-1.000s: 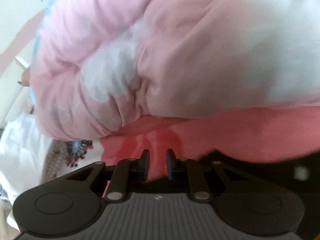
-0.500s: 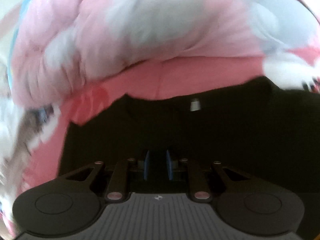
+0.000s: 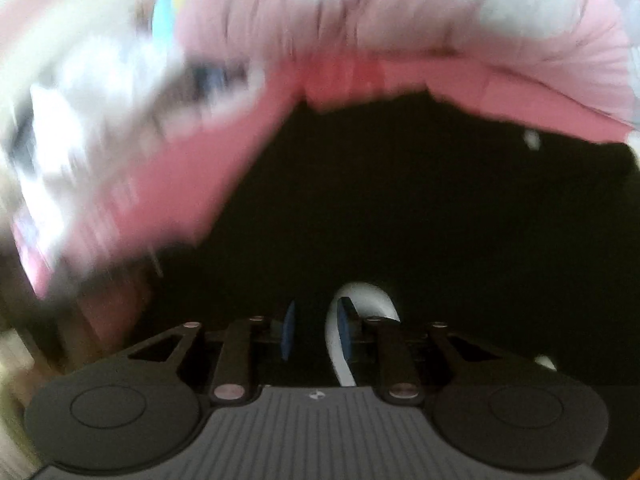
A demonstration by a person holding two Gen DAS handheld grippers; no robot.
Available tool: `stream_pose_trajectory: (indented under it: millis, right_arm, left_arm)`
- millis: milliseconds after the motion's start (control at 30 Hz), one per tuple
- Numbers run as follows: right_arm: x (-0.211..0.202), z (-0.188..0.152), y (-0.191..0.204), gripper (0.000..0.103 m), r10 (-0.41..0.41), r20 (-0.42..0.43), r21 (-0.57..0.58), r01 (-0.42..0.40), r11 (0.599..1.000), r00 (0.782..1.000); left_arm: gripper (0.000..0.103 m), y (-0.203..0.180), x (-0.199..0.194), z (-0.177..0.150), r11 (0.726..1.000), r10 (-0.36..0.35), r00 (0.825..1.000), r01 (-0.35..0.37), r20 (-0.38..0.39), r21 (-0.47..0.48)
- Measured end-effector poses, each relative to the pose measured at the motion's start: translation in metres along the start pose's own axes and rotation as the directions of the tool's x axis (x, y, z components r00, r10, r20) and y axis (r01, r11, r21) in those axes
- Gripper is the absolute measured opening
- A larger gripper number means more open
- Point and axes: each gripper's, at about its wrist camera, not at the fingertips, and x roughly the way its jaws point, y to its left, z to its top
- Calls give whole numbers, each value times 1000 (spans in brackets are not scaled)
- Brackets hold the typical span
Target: Fold clothes
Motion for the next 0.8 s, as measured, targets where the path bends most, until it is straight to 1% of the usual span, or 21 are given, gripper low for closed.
stream_pose_trajectory:
  millis: [67, 100, 167, 267, 500, 700, 800]
  right_arm:
    - [-17, -11, -4, 24, -43, 13, 25, 43, 999, 999]
    - [-22, -11, -3, 25, -59, 26, 33, 58, 998, 998]
    - [-27, -6, 7, 25, -62, 72, 16, 61, 998, 995]
    - [-26, 0, 29, 25, -30, 143, -55, 39, 998, 989]
    - [-47, -38, 33, 25, -77, 161, -38, 84, 996, 984]
    - [-66, -72, 36, 25, -119, 172, -19, 124, 992, 978]
    - [-104, -105, 27, 25, -160, 223, 74, 147, 986, 962]
  left_arm:
    - [29, 0, 0, 0, 1000, 1, 1000, -1, 0, 3]
    - [29, 1, 0, 0, 1000, 1, 1000, -1, 0, 5]
    - [29, 1, 0, 0, 1000, 1, 1000, -1, 1, 5]
    - [29, 3, 1, 0, 1000, -4, 1000, 4, 3, -1]
    - [29, 5, 1, 1, 1000, -15, 1000, 15, 2, -14]
    - [29, 3, 1, -1, 1000, -9, 1000, 9, 9, -4]
    - [29, 4, 0, -2, 1000, -13, 1000, 13, 19, -9]
